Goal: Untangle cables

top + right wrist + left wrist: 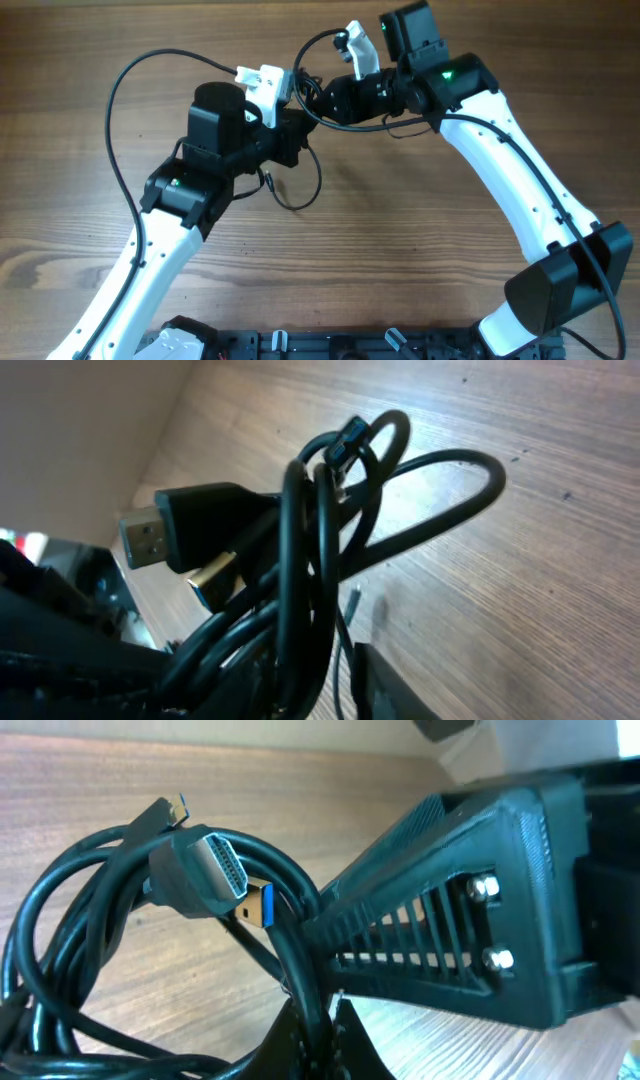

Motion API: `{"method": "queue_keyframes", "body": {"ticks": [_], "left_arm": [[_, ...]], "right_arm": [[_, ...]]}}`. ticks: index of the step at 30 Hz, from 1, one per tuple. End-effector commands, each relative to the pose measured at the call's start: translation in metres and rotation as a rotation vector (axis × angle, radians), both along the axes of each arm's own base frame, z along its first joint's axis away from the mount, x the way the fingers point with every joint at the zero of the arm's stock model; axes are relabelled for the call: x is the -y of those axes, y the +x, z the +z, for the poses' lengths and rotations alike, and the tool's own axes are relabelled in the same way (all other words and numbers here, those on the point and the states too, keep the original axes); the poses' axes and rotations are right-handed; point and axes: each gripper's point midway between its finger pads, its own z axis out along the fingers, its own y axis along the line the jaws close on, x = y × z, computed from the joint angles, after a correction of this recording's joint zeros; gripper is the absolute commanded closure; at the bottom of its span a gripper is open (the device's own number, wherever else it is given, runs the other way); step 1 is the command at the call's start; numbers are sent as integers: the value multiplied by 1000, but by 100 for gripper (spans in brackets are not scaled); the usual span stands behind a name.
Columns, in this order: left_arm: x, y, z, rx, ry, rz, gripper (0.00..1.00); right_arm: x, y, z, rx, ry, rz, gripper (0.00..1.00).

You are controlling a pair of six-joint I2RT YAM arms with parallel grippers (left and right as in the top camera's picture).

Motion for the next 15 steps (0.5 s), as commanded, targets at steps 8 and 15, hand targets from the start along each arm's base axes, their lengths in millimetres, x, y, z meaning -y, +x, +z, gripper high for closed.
{"method": "queue_keyframes", "body": {"ticks": [8,15], "left_arm": [[40,-35,48,46,-197,-267,96],[-15,-16,-21,-139,69,80,96]], "right_arm": [[-21,9,-13,-41,7,-71,88],[20,39,-17,-58,-10,-210,96]]}}
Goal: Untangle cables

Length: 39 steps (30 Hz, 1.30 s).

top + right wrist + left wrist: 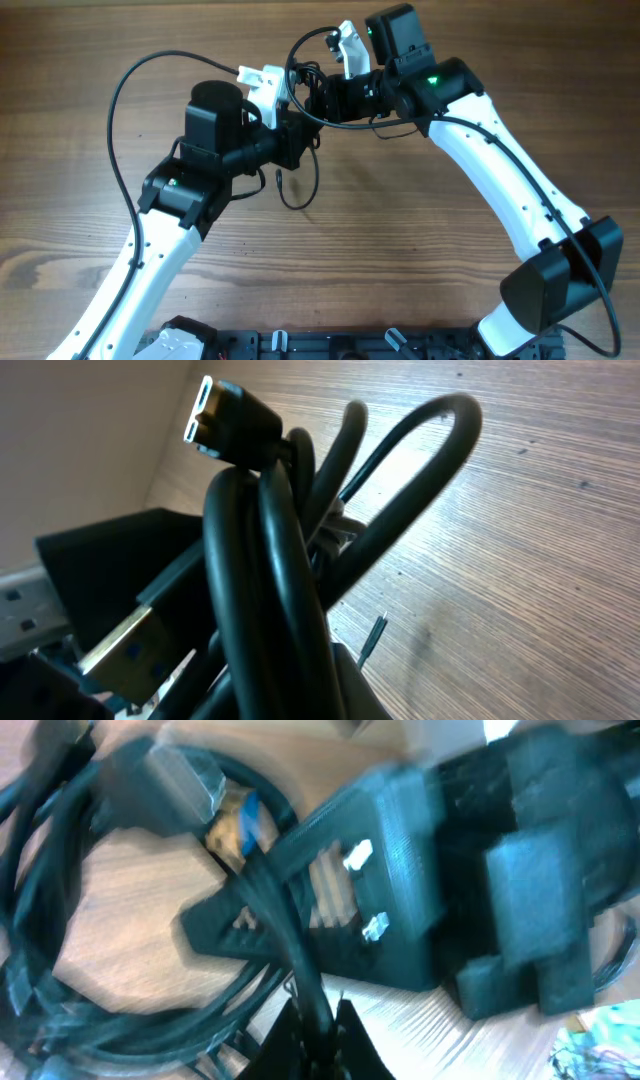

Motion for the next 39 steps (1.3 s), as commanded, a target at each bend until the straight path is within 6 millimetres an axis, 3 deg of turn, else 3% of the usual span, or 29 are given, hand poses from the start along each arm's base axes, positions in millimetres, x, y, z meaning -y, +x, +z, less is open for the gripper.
{"method": "queue_keyframes", "body": {"ticks": [1,3,5,8,12,16,20,24,28,29,31,33,36,39], "left_arm": [[-40,0,-33,-81,210,205,96],[-71,3,-49,-127,321,363,96],[-115,0,-62,-175,448,589,96],[-148,-5,-65,-172,572,722,96],[-161,-3,-59,-149,588,813,96],[-182,0,-55,-151,558,951,96],[-206,3,-51,-196,421,1117,96],[-199,20,-39,-180,262,1090,96],[-149,49,1,-24,110,763,96],[-116,56,35,95,1,570,96],[-100,57,67,186,-110,460,96],[-101,60,89,222,-209,446,96],[-119,65,120,245,-372,483,96],[-130,63,162,321,-535,451,96]], "right_arm": [[39,35,-11,-19,-29,-143,96],[54,41,-13,-33,-33,-181,96],[75,49,-15,-50,-40,-227,96],[105,58,-19,-79,-49,-295,96],[140,65,-27,-124,-83,-401,96],[190,71,-42,-164,-189,-567,96],[225,66,-54,-204,-291,-675,96],[242,56,-63,-227,-394,-720,96],[245,49,-67,-241,-431,-697,96],[245,47,-67,-247,-434,-695,96],[245,47,-68,-246,-438,-689,96],[245,46,-68,-245,-444,-680,96],[245,44,-70,-253,-450,-672,96],[243,44,-75,-269,-446,-662,96]]}}
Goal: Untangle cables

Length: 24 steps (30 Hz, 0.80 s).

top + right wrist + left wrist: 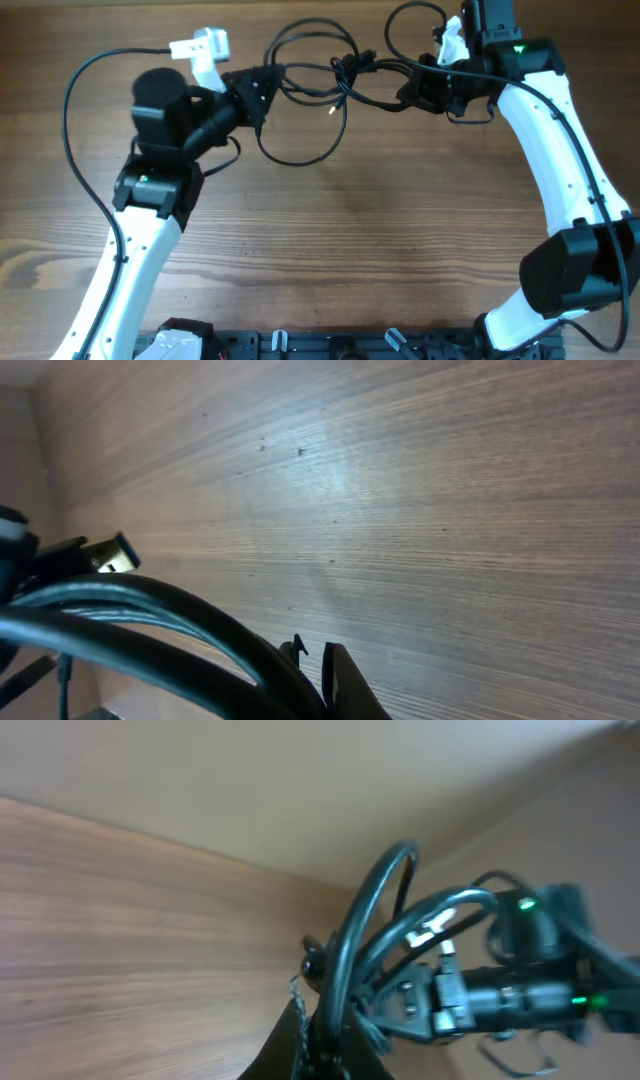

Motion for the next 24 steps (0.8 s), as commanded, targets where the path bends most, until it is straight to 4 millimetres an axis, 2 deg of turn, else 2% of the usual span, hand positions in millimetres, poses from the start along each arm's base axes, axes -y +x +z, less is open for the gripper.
{"method": "queue_keyframes", "body": {"ticks": [1,5,6,8,10,14,15,17,18,19,22,24], "left_arm": [[-68,1,106,237,-224,197,96],[-59,-23,159,409,-343,87,96],[-56,-29,168,447,-348,58,96],[-52,-32,168,452,-341,34,96],[-49,-23,146,359,-309,33,96],[-45,-3,69,134,-133,62,96],[-39,1,43,65,-82,48,96],[-28,4,7,-22,-11,11,96],[-21,6,-14,-64,34,-17,96],[-17,8,-29,-96,57,-34,96],[-4,18,-65,-190,68,-66,96],[5,21,-81,-225,72,-89,96]], "right_arm": [[84,11,-38,-36,-300,-151,96],[78,11,-45,-51,-276,-118,96],[78,12,-45,-50,-273,-117,96],[78,12,-45,-48,-272,-117,96],[73,12,-44,-43,-251,-99,96],[54,12,-37,-4,-162,9,96],[46,11,-34,19,-125,61,96],[20,7,-19,100,1,218,96],[0,1,-3,178,104,344,96],[-11,-4,8,230,161,417,96],[-31,-24,37,382,228,600,96],[-36,-31,45,420,218,648,96]]}}
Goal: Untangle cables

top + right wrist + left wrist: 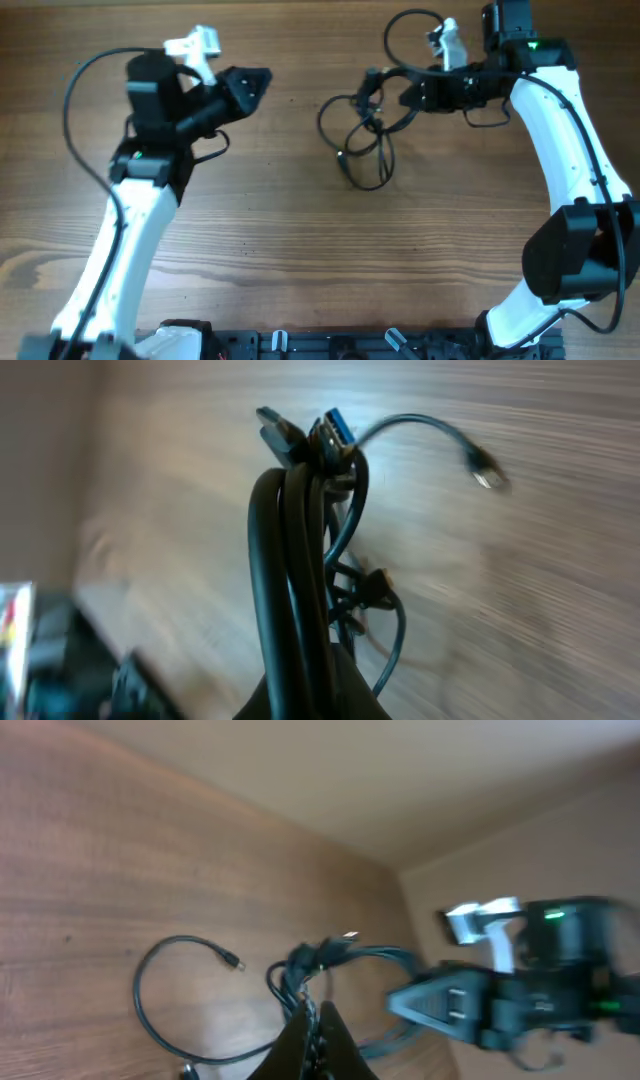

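Note:
A tangle of black cables droops from my right gripper onto the wooden table, with one loop arching up behind the fingers. The right wrist view shows the thick strands running up out of the shut right gripper, plug ends at the top. My left gripper hangs to the left of the tangle, apart from it. In the left wrist view the left gripper looks shut with nothing in it, and the tangle lies beyond it.
A thin cable end curls out of the tangle over the table. The left arm's own black lead loops at the far left. A wall borders the table's far edge. The arm bases sit at the front edge.
The cable that ran between both grippers is out of the left gripper. The whole tangle now hangs from the right gripper alone, drooping onto the table right of centre.
Both grippers were close together at the back centre, each shut on the bunched tangle. Then they stood far apart with the cables stretched between them. Now the left gripper holds nothing and the tangle hangs from the right one.

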Motion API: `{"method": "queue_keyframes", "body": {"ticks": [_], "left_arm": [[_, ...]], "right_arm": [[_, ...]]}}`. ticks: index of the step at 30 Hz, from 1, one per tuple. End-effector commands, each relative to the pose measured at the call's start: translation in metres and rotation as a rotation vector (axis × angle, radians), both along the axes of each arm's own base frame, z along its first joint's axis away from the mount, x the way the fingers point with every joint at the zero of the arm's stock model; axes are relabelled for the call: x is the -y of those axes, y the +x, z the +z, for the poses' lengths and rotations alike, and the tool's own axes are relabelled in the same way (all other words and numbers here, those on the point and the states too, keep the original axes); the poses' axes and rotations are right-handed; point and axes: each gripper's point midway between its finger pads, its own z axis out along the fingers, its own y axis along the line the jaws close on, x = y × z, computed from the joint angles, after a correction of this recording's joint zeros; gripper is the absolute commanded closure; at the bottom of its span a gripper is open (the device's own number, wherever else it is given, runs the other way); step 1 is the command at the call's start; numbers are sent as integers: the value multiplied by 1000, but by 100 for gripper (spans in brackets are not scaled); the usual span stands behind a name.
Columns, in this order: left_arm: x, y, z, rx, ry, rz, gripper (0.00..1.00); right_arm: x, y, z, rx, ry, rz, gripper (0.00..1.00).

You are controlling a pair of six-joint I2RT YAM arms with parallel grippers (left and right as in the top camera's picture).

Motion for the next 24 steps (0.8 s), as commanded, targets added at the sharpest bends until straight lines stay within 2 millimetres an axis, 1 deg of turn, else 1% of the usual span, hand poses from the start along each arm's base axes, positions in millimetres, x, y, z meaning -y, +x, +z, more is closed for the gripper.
{"method": "queue_keyframes", "body": {"ticks": [1,2,3,5,7,8,11,14,17,20,24], "left_arm": [[19,3,-26,-18,42,-77,96],[22,3,-29,-24,43,-87,94],[28,1,-32,-17,54,-113,90],[36,-1,-35,-20,57,-134,70],[40,-3,-36,-18,65,-147,55],[39,-4,-39,-12,84,-152,49],[37,-9,-49,-23,131,-177,41],[36,-19,-63,-57,178,-210,37],[36,-27,-72,-75,205,-242,37],[38,-28,-75,-83,196,-261,38],[40,-29,-81,-101,192,-272,43]], "right_arm": [[-29,-24,52,216,128,218,96],[-31,-25,55,225,136,226,96],[-33,-27,58,228,156,235,96],[-38,-31,64,226,205,250,96],[-42,-35,72,226,260,269,96],[-47,-41,77,235,299,299,96],[-54,-49,80,225,324,327,96],[-64,-54,80,216,330,352,96],[-75,-61,81,201,337,378,96],[-85,-66,80,192,336,395,96],[-88,-59,75,157,293,345,96]]}}
